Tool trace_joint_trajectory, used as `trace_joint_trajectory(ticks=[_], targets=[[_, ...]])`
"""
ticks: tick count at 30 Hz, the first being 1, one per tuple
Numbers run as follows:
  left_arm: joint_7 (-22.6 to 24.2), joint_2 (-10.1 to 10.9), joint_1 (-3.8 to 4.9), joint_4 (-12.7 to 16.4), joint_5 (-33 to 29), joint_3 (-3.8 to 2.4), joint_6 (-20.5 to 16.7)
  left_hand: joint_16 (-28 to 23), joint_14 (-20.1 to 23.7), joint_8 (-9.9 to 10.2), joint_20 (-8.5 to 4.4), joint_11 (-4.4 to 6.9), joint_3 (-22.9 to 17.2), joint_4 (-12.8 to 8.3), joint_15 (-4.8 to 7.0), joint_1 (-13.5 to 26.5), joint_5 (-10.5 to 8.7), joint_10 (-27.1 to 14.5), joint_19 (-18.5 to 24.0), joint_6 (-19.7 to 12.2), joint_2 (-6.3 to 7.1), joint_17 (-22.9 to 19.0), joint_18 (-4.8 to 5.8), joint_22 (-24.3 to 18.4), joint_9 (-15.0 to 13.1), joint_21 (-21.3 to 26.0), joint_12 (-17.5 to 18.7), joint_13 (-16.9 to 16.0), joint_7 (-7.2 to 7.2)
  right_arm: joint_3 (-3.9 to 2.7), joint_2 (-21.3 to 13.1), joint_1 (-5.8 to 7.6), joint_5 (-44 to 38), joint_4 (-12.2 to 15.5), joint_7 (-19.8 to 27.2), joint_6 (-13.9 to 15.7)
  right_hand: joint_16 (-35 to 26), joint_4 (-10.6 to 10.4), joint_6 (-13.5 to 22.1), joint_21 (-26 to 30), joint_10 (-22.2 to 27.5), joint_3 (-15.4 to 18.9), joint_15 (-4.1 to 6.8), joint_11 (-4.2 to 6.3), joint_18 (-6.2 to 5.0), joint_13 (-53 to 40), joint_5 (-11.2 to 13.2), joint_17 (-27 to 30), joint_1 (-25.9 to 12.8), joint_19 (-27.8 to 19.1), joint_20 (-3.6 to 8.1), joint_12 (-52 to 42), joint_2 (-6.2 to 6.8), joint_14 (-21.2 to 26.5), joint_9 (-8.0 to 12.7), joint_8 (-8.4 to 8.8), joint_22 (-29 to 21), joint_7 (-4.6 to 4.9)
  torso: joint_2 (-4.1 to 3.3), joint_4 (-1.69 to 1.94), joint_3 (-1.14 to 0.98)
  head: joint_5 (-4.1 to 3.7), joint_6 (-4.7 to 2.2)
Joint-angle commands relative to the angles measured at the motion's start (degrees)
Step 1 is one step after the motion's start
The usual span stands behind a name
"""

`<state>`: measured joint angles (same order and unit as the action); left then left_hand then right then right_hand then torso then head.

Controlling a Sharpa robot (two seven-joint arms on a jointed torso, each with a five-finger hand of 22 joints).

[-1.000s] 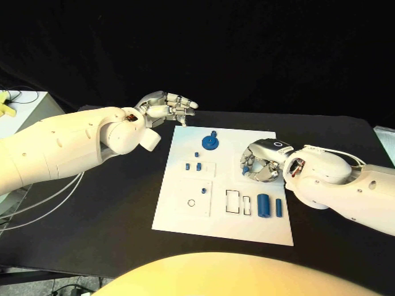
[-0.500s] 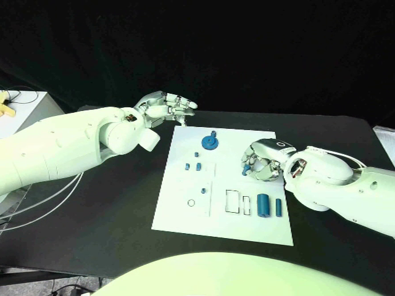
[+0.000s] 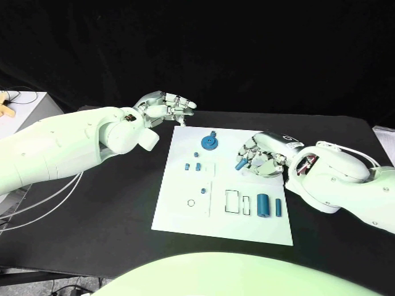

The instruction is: Assemble the parts on the task board

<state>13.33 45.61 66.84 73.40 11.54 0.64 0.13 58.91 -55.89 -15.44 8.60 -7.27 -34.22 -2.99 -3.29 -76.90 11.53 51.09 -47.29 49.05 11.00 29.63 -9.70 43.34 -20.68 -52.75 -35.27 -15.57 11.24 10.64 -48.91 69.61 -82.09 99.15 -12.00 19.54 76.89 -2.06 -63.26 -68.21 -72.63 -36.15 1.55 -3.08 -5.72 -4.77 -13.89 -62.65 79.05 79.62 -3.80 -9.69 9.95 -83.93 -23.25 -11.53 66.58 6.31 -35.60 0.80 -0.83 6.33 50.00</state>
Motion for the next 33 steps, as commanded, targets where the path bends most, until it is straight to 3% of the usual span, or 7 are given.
trace_joint_trajectory(ticks=[1, 8, 19, 30, 33], targets=[[0.2, -0.2, 0.04, 0.0, -0.2, -0.03, 1.1, -0.2, 0.1, -0.2, 0.30, -0.01, 0.3, -0.1, -0.02, -0.2, 0.24, -0.2, -0.1, -0.3, -0.51, 0.0, -0.83, 0.0, 0.1, 0.2, -0.3, 0.0, 0.02, -0.04, 0.7, 0.22, 2.0, 1.4, 0.6, 1.0, 0.0, 0.1, -0.3, -0.3, -0.7, -0.4, 0.31, 0.45, 0.43, 0.0, 0.3, 0.0, -0.5, 0.4, -0.18, 0.2, -0.07, -0.7, -2.5, -1.84, 0.1, 0.26, -0.02, 0.05, -0.04, 0.20, 0.00], [0.1, -0.3, 0.03, 0.0, -0.2, -0.03, 1.2, -0.2, 0.1, -0.2, 0.30, -0.01, 0.3, -0.1, -0.02, -0.2, 0.24, -0.2, -0.1, -0.3, -0.51, 0.0, -0.83, 0.0, 0.1, 0.2, -0.3, 0.0, 0.02, 0.19, 4.1, -0.16, -2.7, 2.1, 0.4, 0.2, 0.1, 0.1, -0.3, -0.5, -0.8, -0.5, 0.32, 0.45, 0.46, -0.1, 0.5, -0.2, -0.6, 0.5, -0.17, 0.3, -0.05, -0.8, -2.6, -1.90, 0.3, 0.26, -0.07, 0.01, -0.03, 0.80, 0.00], [0.0, -0.4, 0.03, 0.0, -0.2, -0.02, 1.3, -0.3, 0.2, -0.2, 0.29, -0.02, 0.3, -0.1, -0.01, -0.3, 0.25, -0.2, -0.1, -0.4, -0.53, -0.1, -0.84, -0.1, 0.1, 0.2, -0.4, 0.1, 0.04, 1.17, 10.2, -1.90, -13.5, 1.5, -1.1, -2.4, 0.2, 0.2, -0.2, -0.5, -0.8, -0.6, 0.32, 0.46, 0.46, -0.1, 0.8, -0.3, -0.8, 0.5, -0.17, 0.4, 0.04, -0.8, -2.7, -1.99, 0.3, 0.25, -0.08, 0.03, -0.03, 1.58, 0.00], [0.1, -0.6, 0.03, 0.1, -0.2, -0.02, 1.4, -0.3, 0.2, -0.2, 0.29, -0.02, 0.3, -0.1, -0.01, -0.3, 0.25, -0.2, -0.1, -0.4, -0.53, -0.1, -0.84, -0.1, 0.1, 0.2, -0.4, 0.1, 0.04, 2.21, 13.6, -3.26, -16.9, 0.4, -1.1, -4.2, 0.2, 0.3, -0.2, -0.5, -0.8, -0.7, 0.32, 0.47, 0.47, -0.1, 0.9, -0.3, -0.8, 0.5, -0.16, 0.5, 0.08, -0.8, -2.8, -2.04, 0.4, 0.23, -0.04, 0.00, 0.05, 1.91, 0.00], [0.1, -0.7, 0.03, 0.2, -0.2, -0.02, 1.4, -0.3, 0.2, -0.2, 0.29, -0.02, 0.3, -0.1, -0.01, -0.3, 0.25, -0.2, -0.1, -0.4, -0.53, -0.1, -0.84, -0.1, 0.1, 0.2, -0.4, 0.1, 0.04, 2.45, 14.6, -4.12, -17.6, 0.0, -1.3, -4.3, 0.2, 0.3, -0.2, -0.5, -0.8, -0.7, 0.32, 0.47, 0.47, -0.1, 0.9, -0.3, -0.8, 0.5, -0.16, 0.5, 0.08, -0.8, -2.8, -2.04, 0.4, 0.23, -0.10, 0.09, -0.01, 2.15, 0.00]])
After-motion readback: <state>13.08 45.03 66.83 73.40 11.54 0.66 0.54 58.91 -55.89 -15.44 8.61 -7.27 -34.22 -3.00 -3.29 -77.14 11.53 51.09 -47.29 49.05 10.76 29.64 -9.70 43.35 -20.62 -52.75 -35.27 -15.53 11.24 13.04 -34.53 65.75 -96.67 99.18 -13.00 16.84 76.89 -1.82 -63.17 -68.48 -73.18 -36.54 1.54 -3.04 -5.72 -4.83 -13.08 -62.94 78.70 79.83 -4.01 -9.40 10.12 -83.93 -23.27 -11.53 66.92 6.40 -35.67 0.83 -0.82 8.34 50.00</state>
